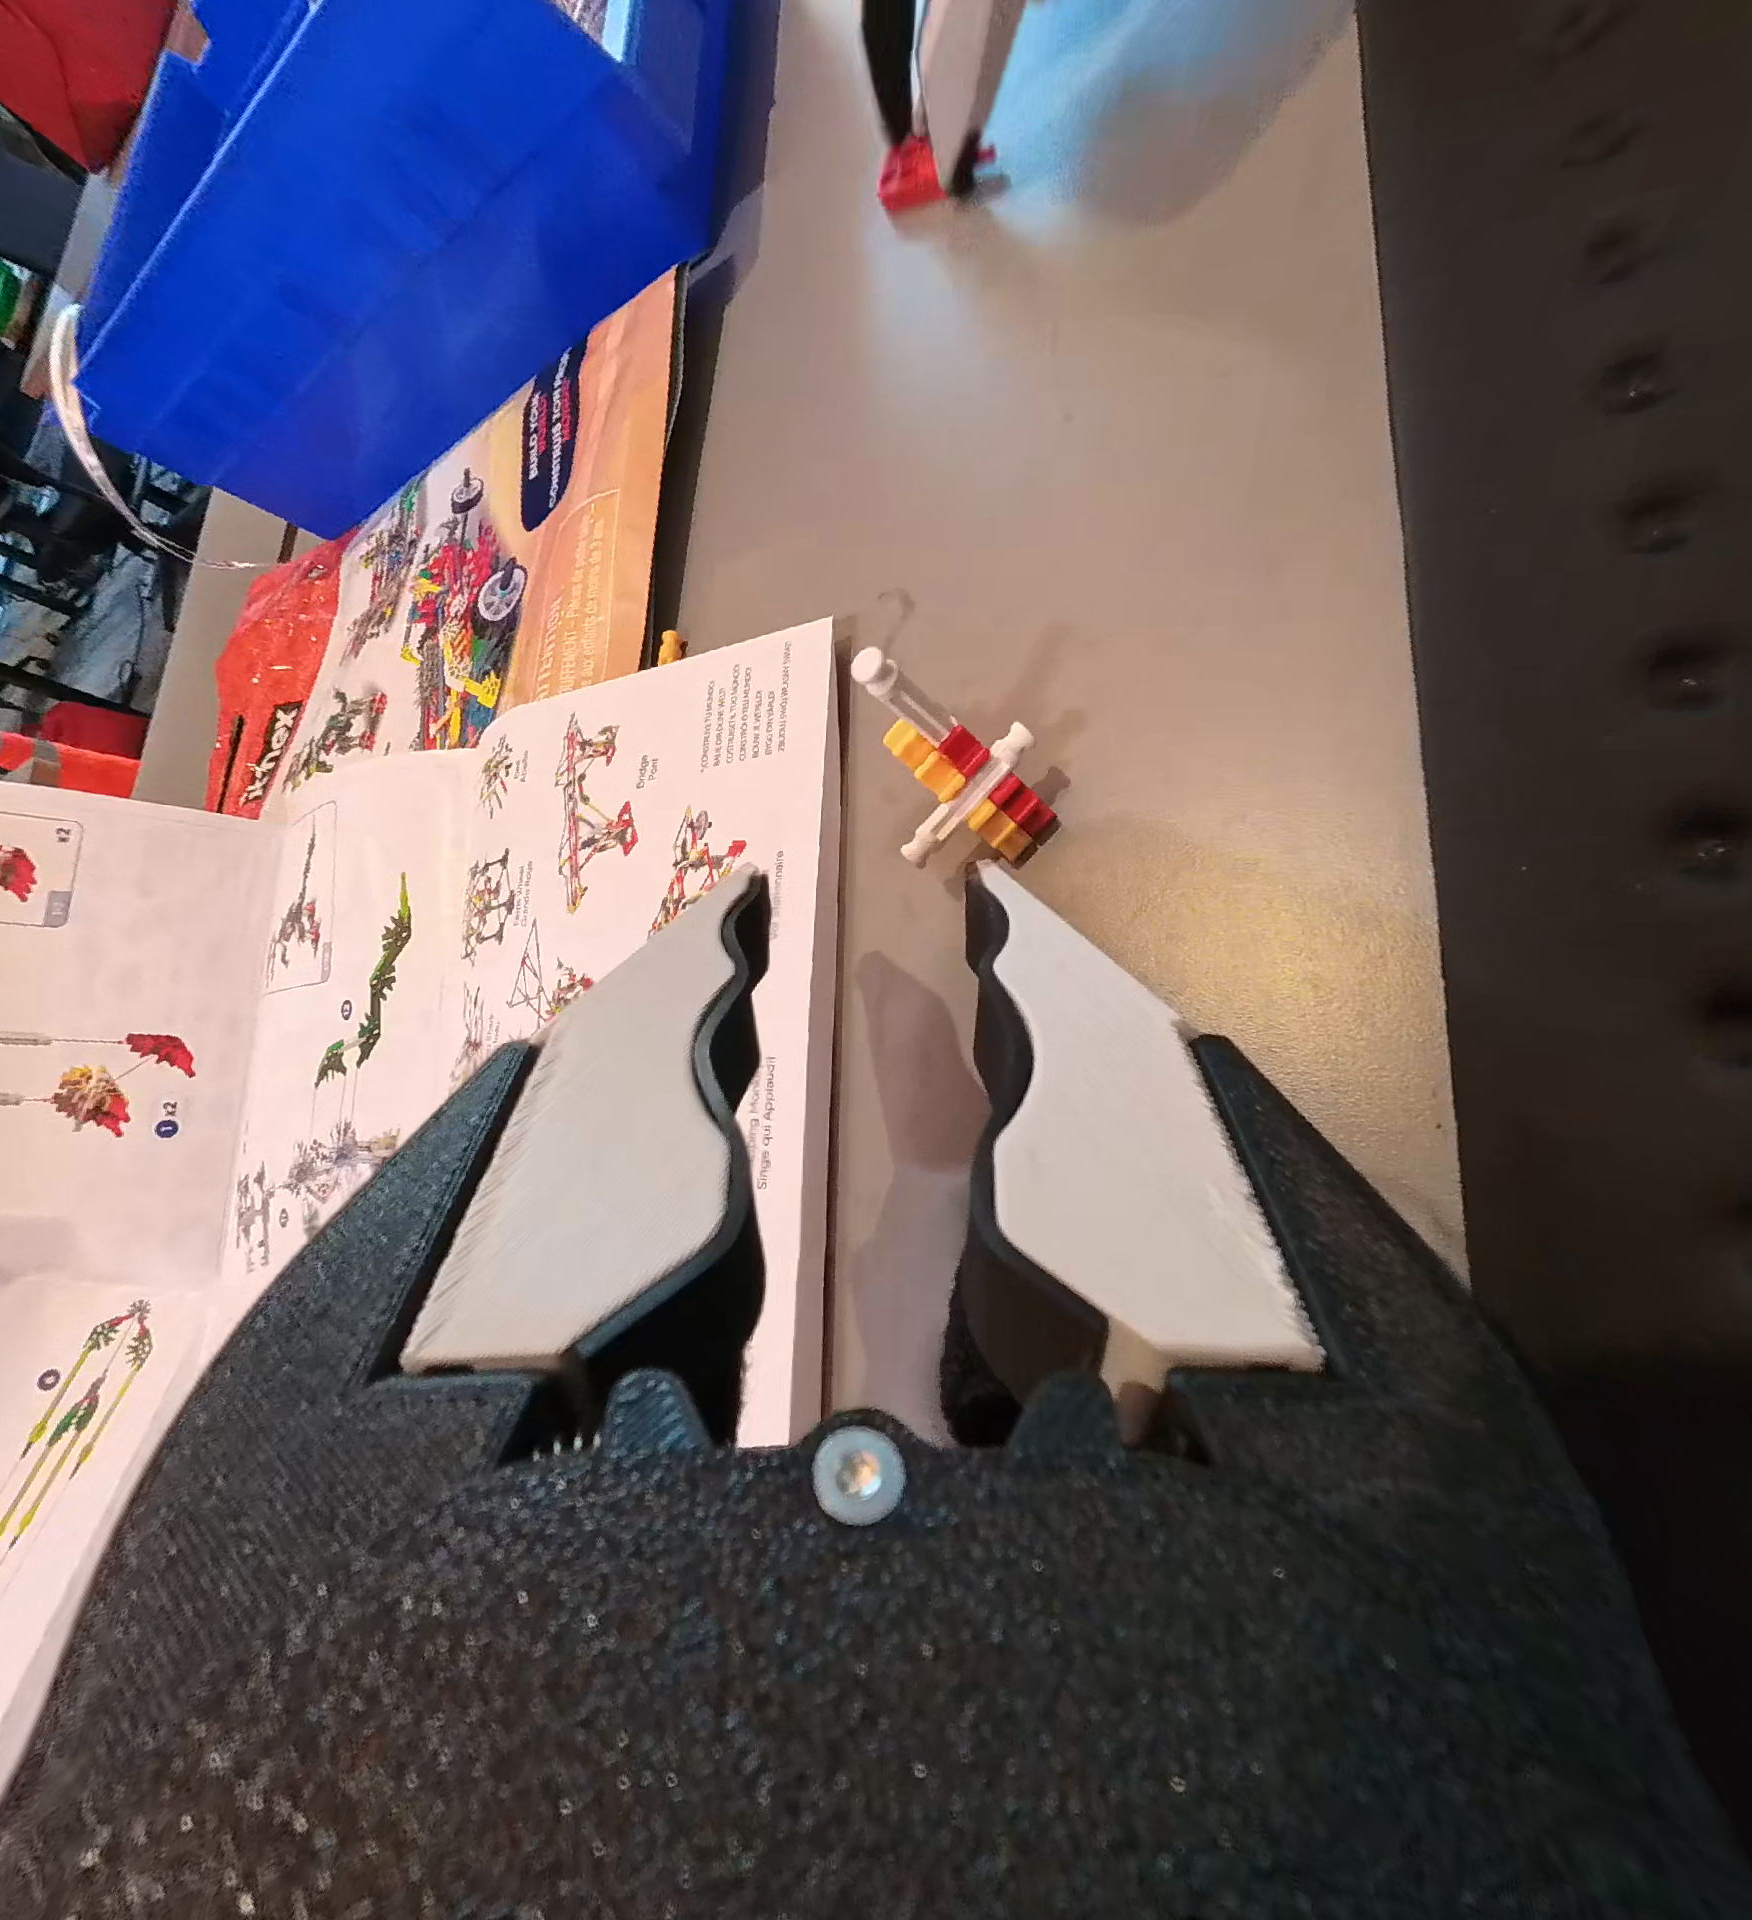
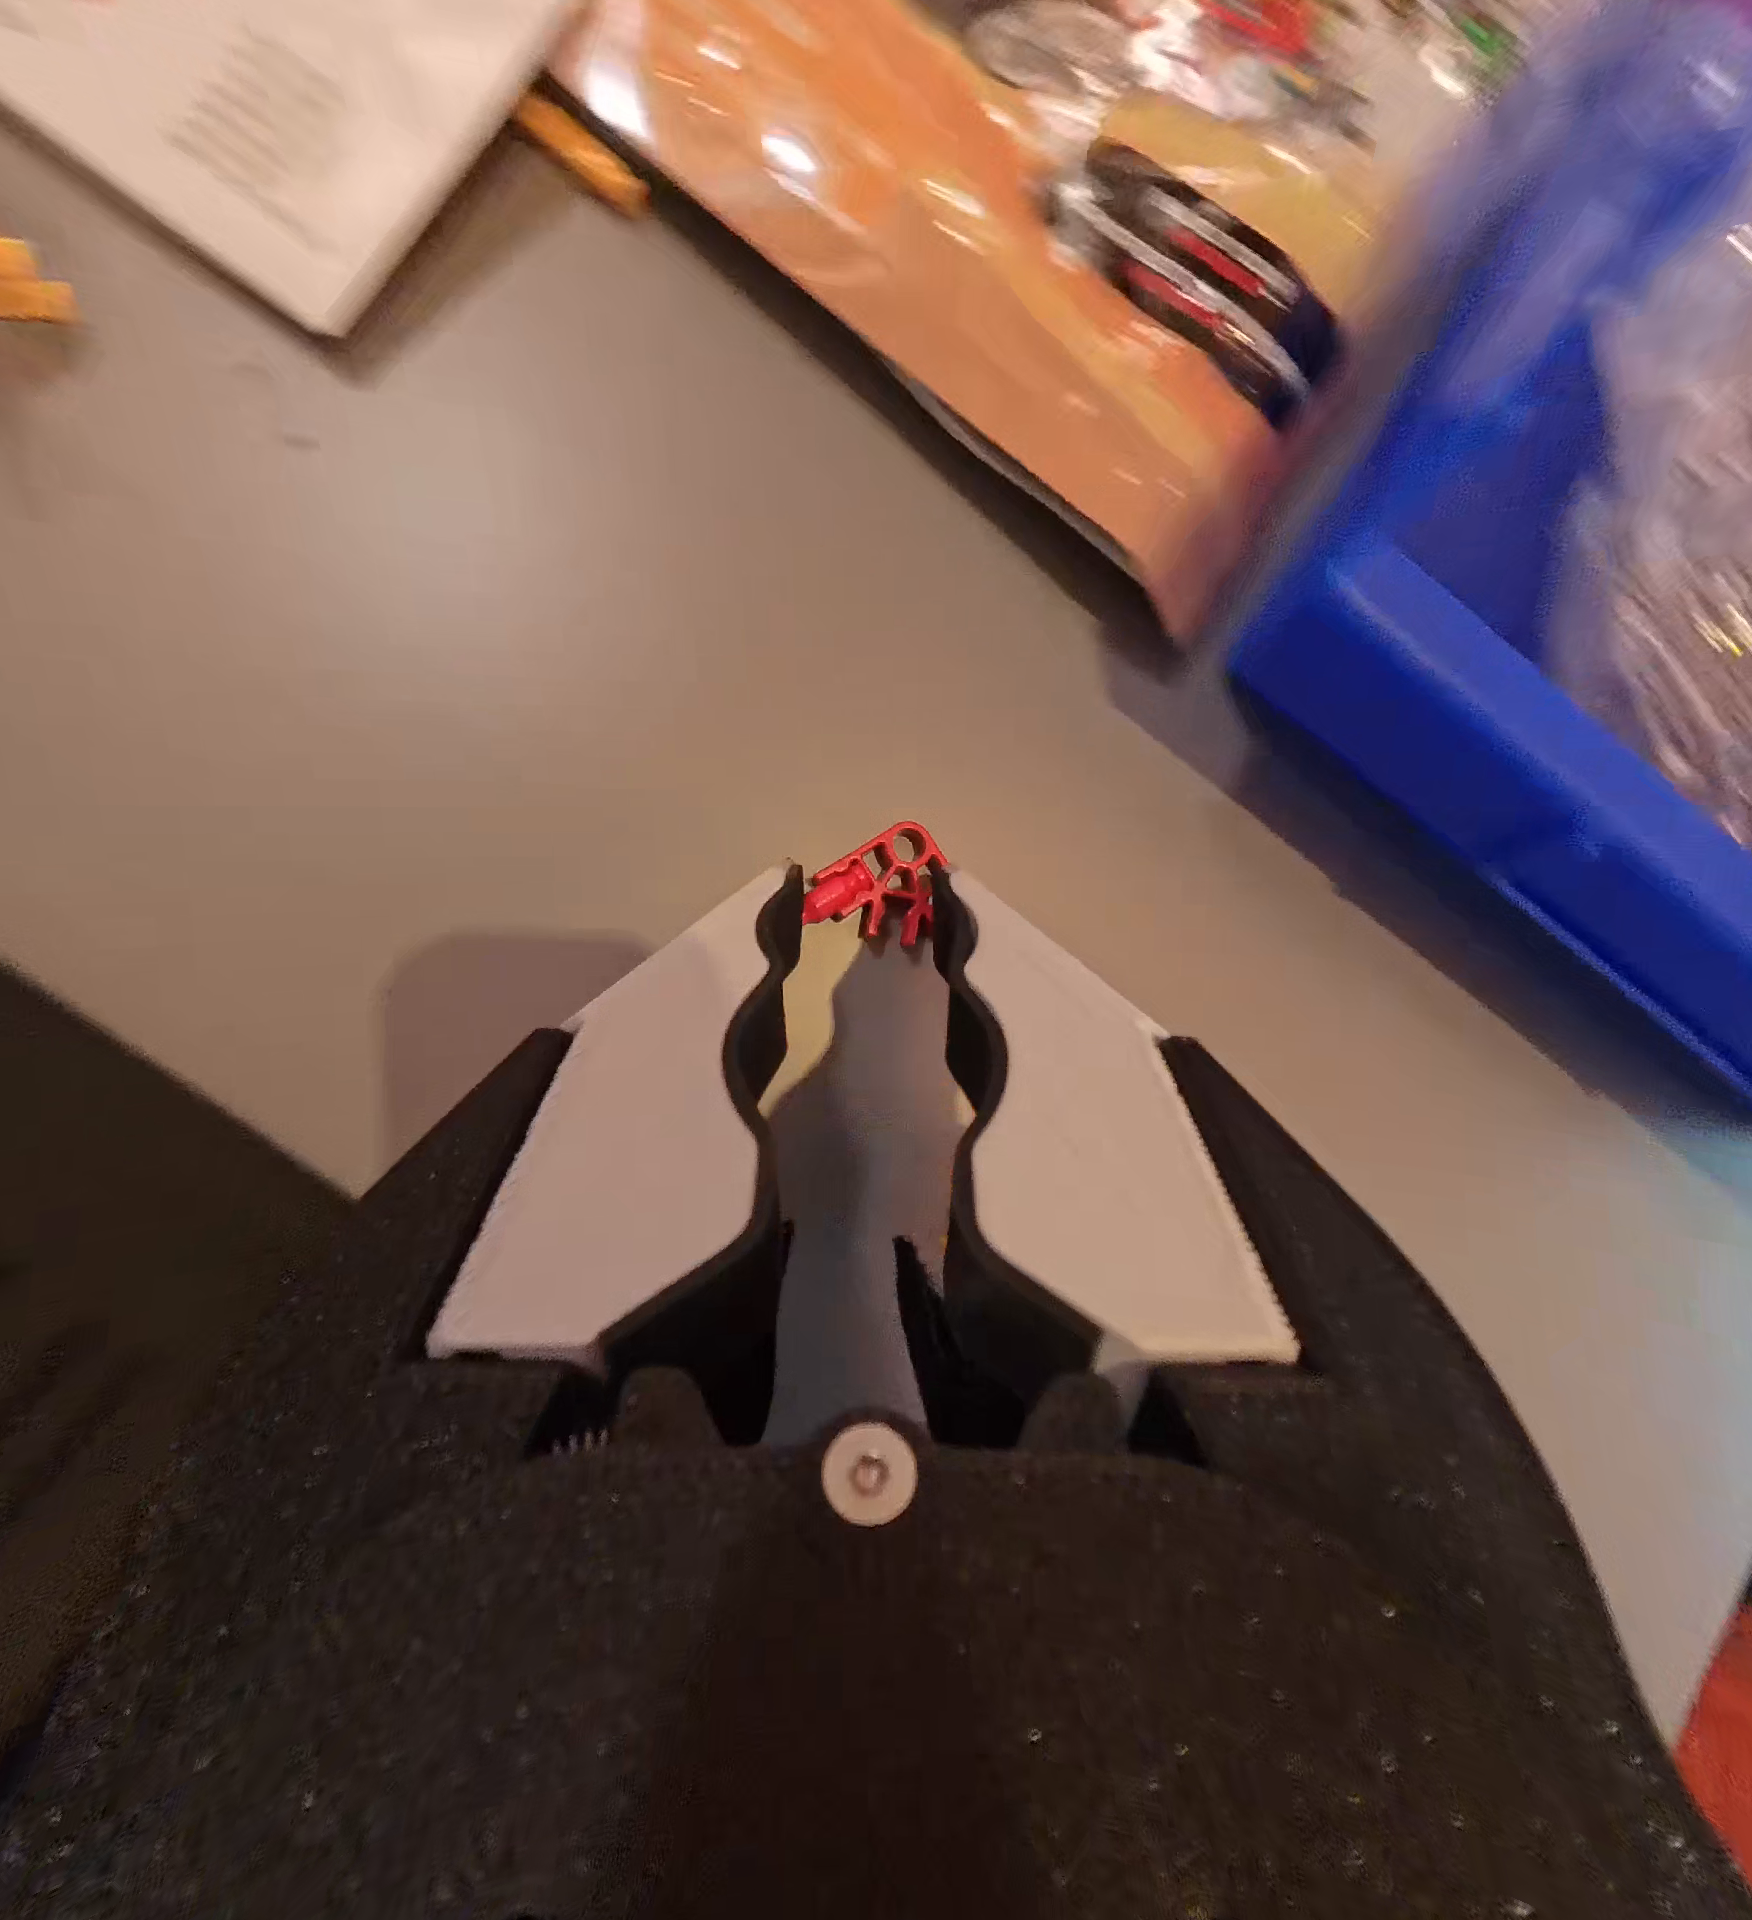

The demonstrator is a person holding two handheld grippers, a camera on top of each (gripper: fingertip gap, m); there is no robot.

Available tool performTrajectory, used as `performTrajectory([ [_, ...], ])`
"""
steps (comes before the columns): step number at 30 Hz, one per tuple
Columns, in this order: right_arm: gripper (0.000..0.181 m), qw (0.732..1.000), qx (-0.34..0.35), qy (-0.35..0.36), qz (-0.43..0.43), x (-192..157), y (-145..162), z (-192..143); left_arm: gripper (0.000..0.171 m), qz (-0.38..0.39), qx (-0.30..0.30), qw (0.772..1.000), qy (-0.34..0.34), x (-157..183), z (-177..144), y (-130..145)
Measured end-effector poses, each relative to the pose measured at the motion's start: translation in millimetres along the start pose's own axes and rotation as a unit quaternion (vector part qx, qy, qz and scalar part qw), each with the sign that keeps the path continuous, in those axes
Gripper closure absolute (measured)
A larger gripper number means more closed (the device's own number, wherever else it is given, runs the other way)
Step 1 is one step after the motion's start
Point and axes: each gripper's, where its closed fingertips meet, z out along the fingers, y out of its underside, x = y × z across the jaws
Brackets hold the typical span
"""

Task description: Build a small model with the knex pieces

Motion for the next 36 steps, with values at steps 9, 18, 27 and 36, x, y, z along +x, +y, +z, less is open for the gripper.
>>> performTrajectory([
  [9, 0.143, 0.993, 0.04, -0.066, -0.092, -70.3, -47.0, -0.1, 0.142, -0.005, 0.01, 0.999, 0.046, 14.4, 0.0, -5.5],
  [18, 0.155, 0.992, 0.015, -0.097, -0.083, -64.2, -21.6, 3.5, 0.145, 0.009, 0.0, 0.997, 0.076, 33.2, 4.5, -12.5],
  [27, 0.167, 0.989, 0.016, -0.085, -0.118, -66.3, -27.4, 6.6, 0.138, -0.038, 0.014, 0.997, 0.067, 14.5, 2.5, -7.9],
  [36, 0.176, 0.987, 0.022, -0.1, -0.12, -69.8, -32.1, 7.5, 0.138, -0.014, 0.01, 0.998, 0.054, 12.7, 7.1, -9.0],
])
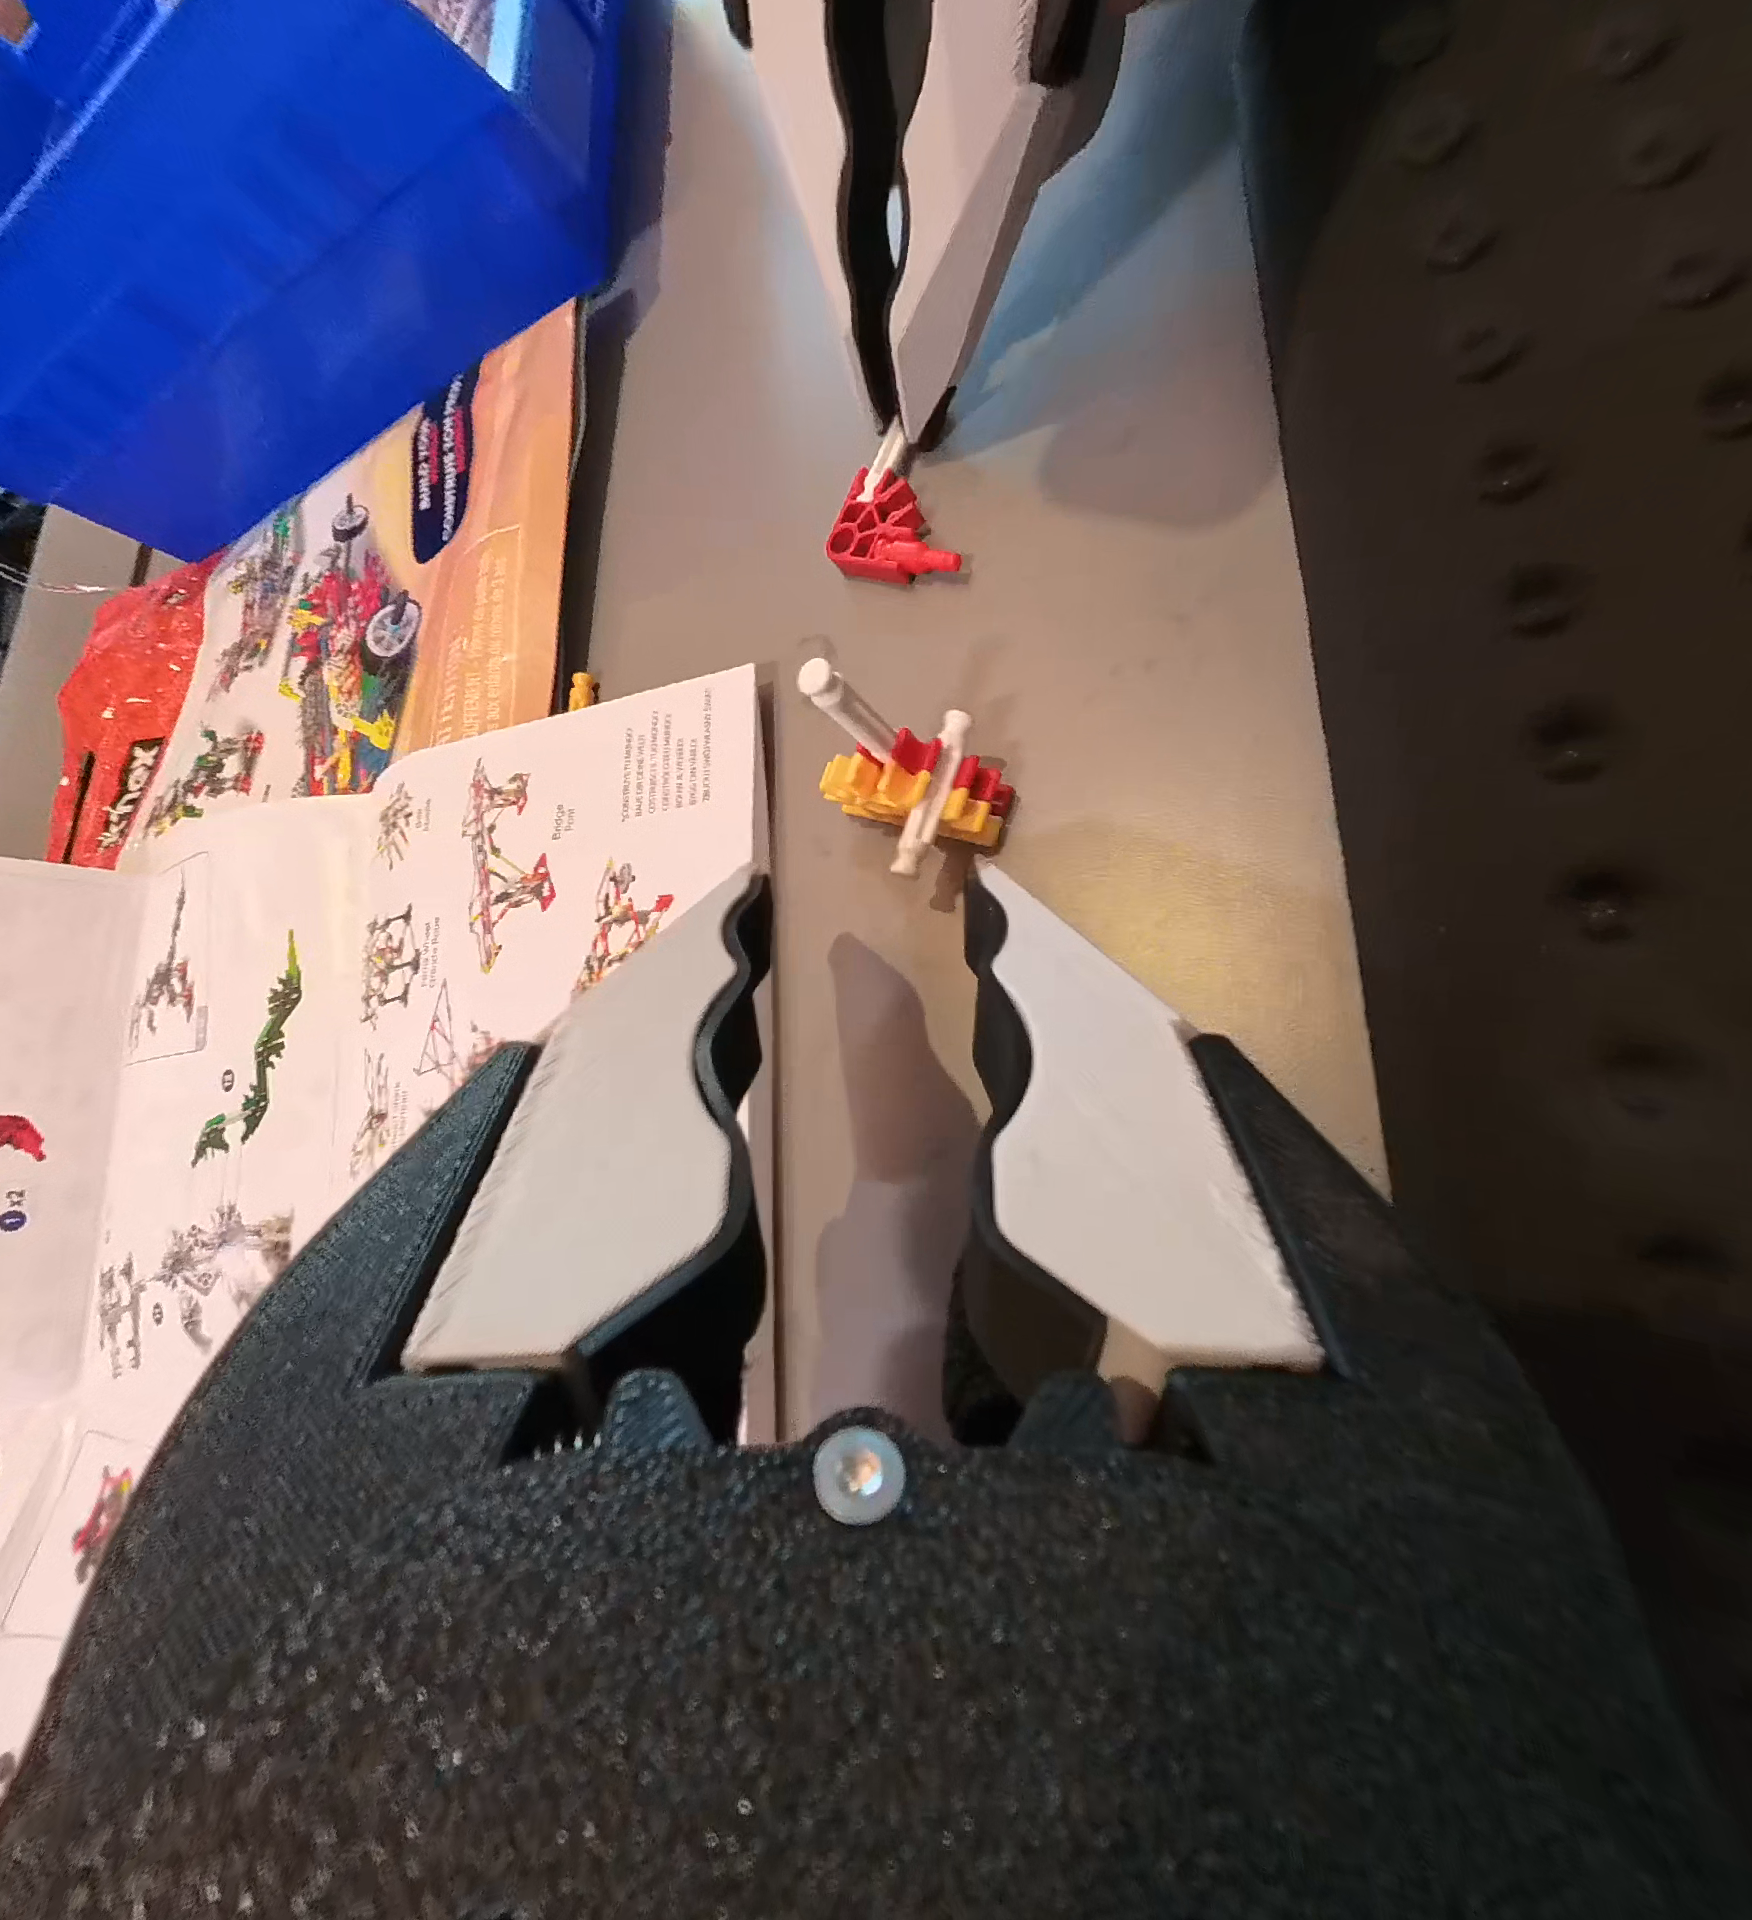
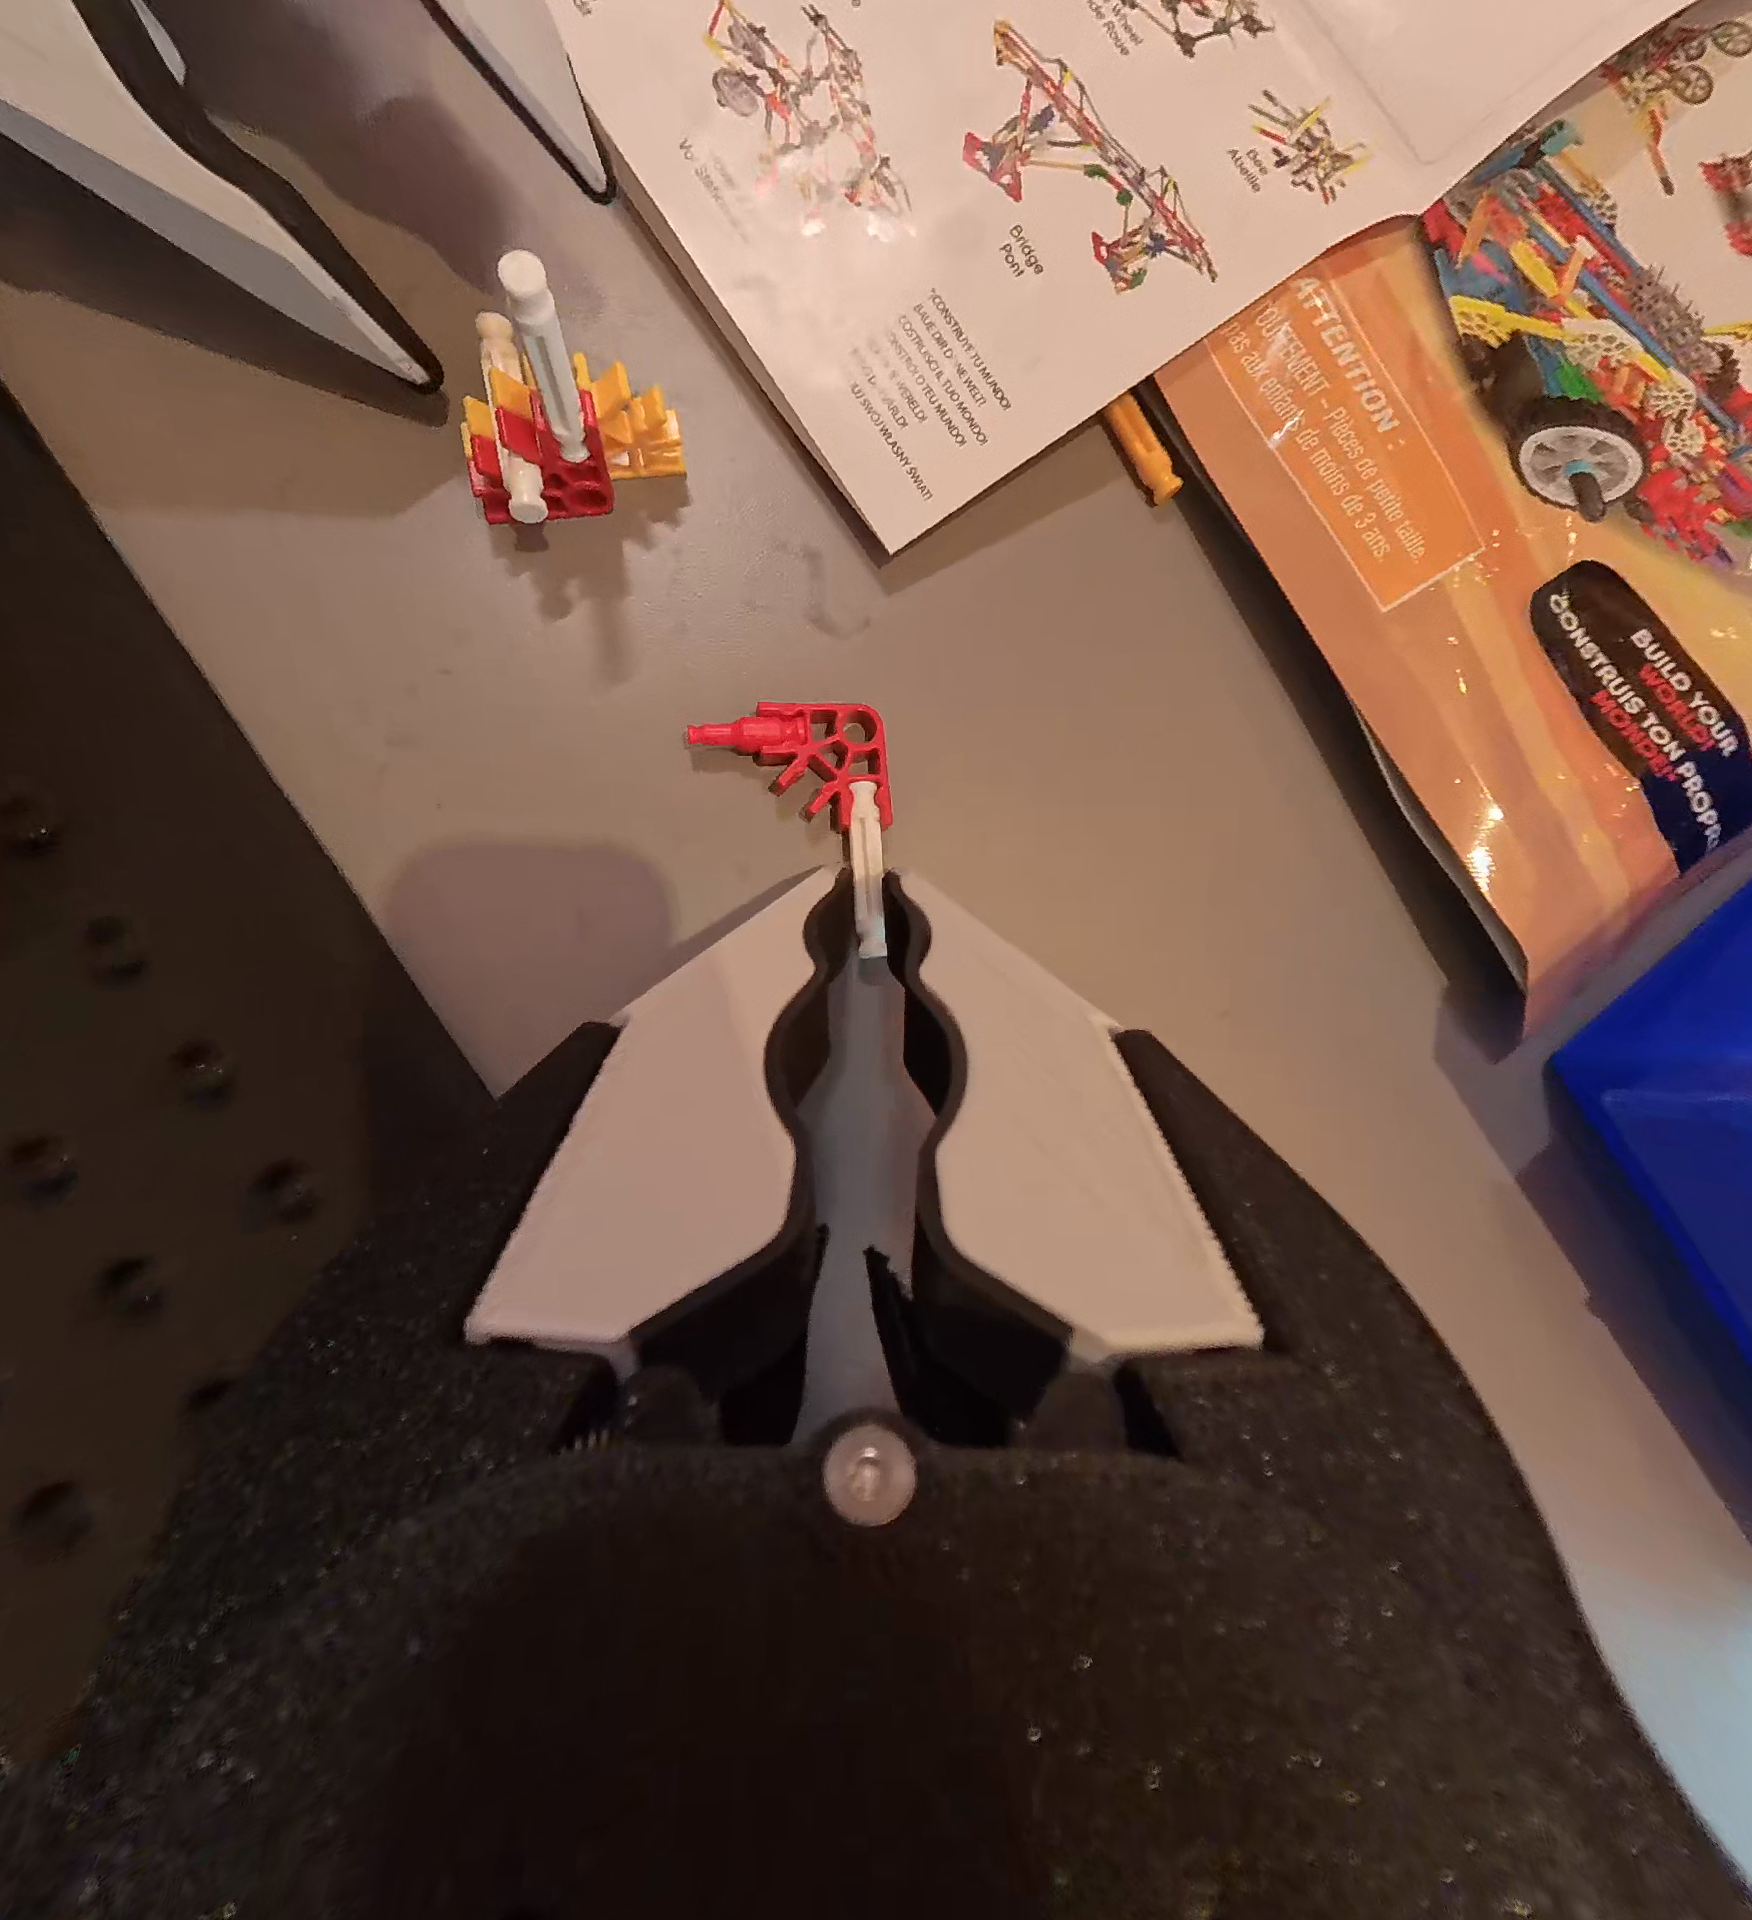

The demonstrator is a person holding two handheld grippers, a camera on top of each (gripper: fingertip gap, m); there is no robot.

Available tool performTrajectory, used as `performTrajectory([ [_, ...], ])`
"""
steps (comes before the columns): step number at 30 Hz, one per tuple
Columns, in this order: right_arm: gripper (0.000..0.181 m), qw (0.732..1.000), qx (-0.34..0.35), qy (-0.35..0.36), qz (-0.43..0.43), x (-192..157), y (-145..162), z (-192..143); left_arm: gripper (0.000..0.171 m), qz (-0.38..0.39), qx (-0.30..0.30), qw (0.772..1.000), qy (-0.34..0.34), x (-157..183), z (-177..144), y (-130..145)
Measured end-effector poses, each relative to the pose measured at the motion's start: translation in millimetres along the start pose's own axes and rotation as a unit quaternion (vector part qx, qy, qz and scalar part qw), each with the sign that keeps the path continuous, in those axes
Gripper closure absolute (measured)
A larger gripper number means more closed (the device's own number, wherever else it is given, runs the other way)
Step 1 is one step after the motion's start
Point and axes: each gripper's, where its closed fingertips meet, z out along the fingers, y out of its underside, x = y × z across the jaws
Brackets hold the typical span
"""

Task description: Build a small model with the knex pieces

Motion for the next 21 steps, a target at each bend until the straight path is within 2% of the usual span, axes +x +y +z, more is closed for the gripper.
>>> performTrajectory([
  [3, 0.176, 1.0, 0.008, 0.006, -0.009, 0.2, -7.7, -6.7, 0.136, -0.012, 0.019, 1.0, -0.013, -8.0, -4.7, -6.4],
  [7, 0.176, 0.998, 0.021, 0.033, -0.046, 0.9, -33.9, -28.4, 0.133, 0.017, 0.056, 0.996, -0.064, -19.5, -18.4, -27.2],
  [12, 0.176, 0.988, 0.001, 0.066, -0.142, -5.1, -75.7, -51.5, 0.128, 0.044, 0.117, 0.988, -0.096, -22.0, -34.6, -60.7],
  [16, 0.176, 0.978, -0.027, 0.052, -0.198, -15.3, -107.4, -59.4, 0.125, 0.059, 0.128, 0.983, -0.118, -26.6, -43.9, -66.4],
  [18, 0.176, 0.974, -0.062, 0.04, -0.215, -16.6, -113.2, -55.0, 0.128, 0.066, 0.128, 0.98, -0.139, -31.5, -49.2, -66.5],
  [21, 0.176, 0.973, -0.085, 0.018, -0.212, -16.9, -121.9, -46.1, 0.148, 0.09, 0.098, 0.977, -0.165, -34.7, -47.7, -58.3],
])
